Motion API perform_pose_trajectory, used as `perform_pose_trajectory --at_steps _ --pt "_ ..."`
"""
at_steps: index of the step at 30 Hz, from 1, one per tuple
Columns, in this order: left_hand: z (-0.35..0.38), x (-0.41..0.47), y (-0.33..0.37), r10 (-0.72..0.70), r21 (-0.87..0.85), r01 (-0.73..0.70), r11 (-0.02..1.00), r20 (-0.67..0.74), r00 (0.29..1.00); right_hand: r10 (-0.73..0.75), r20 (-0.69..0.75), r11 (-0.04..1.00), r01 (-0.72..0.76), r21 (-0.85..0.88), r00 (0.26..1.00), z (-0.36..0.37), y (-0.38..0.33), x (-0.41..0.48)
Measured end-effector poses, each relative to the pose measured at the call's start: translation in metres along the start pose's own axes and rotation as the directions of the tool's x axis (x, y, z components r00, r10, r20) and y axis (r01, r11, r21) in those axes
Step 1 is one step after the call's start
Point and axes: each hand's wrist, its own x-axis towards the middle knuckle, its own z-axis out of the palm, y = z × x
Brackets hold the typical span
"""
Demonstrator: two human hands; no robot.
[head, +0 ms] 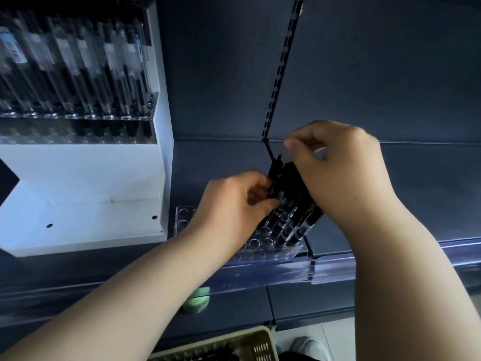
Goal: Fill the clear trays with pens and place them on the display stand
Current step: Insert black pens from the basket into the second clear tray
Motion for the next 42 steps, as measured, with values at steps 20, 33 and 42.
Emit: perform_pose_trajectory --at_steps 20,33,42 --pt "-0.04 -0.049 0.011 0.104 0.576 -0.112 0.81 0.048 0.993 -0.367 -0.166 0.929 0.371 -0.004 0.916 -0.006 -0.028 -0.053" --pt "-0.081 -0.2 -0.012 -0.228 0.636 0.069 0.769 0.172 0.958 -0.116 0.573 0.989 0.147 -0.008 0.811 0.052 -0.014 -0.192" --pt "-0.046 -0.284 -0.052 -0.598 0.717 0.253 0.649 0.276 0.752 0.283 0.817 0.949 -0.024 -0.314 0.503 0.091 -0.005 -0.307"
